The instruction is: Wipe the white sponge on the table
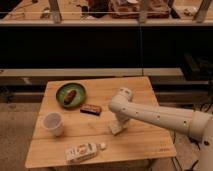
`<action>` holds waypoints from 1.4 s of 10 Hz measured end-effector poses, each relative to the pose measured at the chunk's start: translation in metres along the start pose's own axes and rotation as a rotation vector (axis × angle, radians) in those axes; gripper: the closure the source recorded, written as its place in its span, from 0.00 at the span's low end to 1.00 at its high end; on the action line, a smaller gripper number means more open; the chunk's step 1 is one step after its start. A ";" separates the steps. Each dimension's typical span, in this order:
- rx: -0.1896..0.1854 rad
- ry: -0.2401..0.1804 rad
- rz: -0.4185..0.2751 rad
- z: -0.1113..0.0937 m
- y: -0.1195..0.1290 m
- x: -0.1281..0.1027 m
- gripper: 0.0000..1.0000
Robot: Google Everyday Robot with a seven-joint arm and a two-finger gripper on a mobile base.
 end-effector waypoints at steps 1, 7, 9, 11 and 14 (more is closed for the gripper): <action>-0.004 -0.029 -0.019 -0.003 -0.004 -0.002 0.96; -0.021 -0.168 -0.039 -0.003 -0.077 -0.009 0.96; -0.027 -0.159 -0.007 0.004 -0.081 0.005 0.96; -0.024 -0.155 0.054 0.003 -0.074 0.035 0.96; -0.025 -0.155 0.183 0.007 -0.048 0.101 0.96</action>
